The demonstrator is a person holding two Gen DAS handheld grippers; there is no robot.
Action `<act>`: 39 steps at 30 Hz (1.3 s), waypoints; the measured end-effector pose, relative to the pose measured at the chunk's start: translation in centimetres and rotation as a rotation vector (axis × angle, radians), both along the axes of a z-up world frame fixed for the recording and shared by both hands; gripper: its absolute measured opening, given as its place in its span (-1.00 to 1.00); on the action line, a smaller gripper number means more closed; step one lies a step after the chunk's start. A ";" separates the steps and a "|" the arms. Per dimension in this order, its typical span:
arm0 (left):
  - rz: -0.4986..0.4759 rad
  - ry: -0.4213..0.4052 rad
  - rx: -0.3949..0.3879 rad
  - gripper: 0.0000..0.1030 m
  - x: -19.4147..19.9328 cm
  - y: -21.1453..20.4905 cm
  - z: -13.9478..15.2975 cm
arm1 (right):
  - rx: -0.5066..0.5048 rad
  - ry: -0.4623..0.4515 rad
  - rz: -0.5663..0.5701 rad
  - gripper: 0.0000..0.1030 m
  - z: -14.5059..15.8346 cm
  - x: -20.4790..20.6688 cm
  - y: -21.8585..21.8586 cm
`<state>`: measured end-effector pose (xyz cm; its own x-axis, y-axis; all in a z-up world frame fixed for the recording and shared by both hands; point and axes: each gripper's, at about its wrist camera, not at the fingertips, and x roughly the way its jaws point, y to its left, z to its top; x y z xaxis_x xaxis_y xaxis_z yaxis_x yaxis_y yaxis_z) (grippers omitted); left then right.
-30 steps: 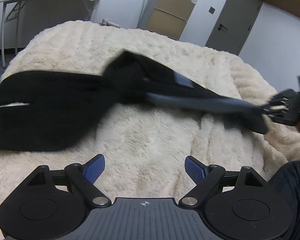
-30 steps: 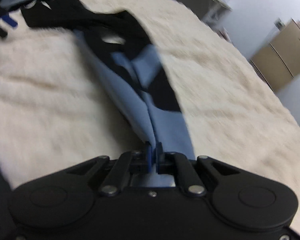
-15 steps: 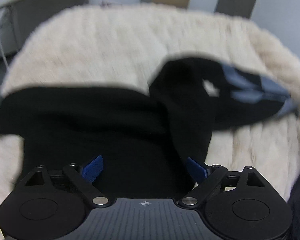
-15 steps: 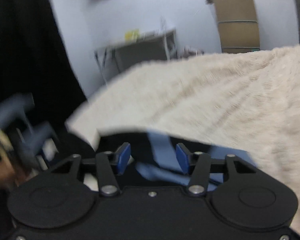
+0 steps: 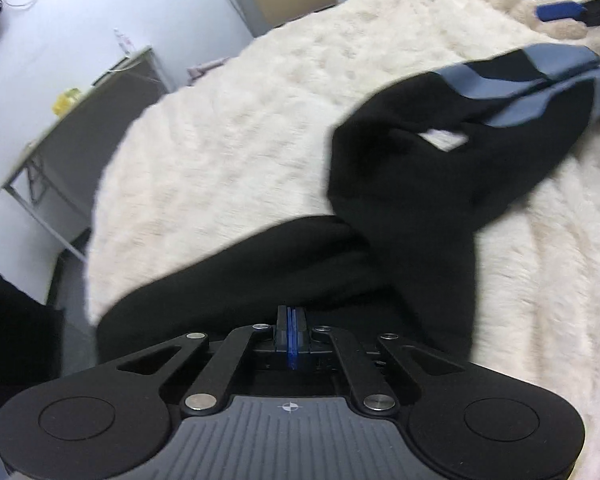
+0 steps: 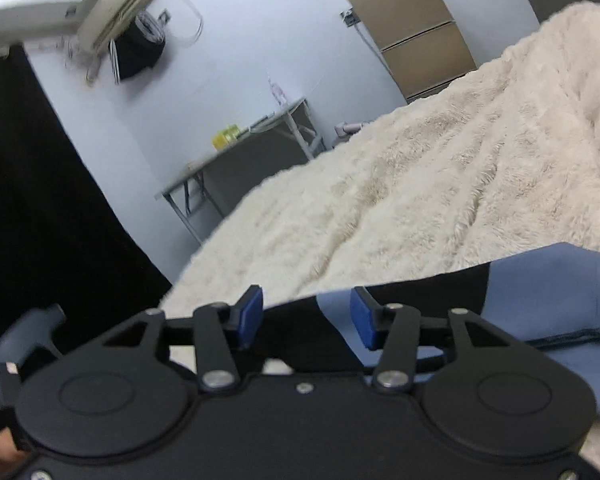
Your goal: Fold clothes
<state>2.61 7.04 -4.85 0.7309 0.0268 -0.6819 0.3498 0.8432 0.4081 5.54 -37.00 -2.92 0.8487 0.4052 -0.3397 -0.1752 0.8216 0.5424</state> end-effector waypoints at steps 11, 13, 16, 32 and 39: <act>0.015 0.006 -0.135 0.70 0.6 0.4 0.5 | -0.041 0.047 0.018 -0.05 -0.9 -0.2 2.0; -0.061 0.007 -0.110 0.75 -0.3 -0.5 -0.2 | -0.040 0.039 0.037 -0.05 -0.9 -0.2 2.4; -0.142 0.058 -0.075 0.76 -0.7 -1.4 -2.1 | -0.053 0.047 0.058 -0.04 -0.7 0.0 3.1; -0.213 0.075 -0.039 -1.00 1.2 -1.7 -1.2 | -0.087 0.086 0.079 0.00 -0.8 -0.4 4.5; -0.140 -0.030 -0.071 -1.00 3.4 0.4 3.5 | -0.103 0.084 0.079 0.15 -0.7 -0.6 4.9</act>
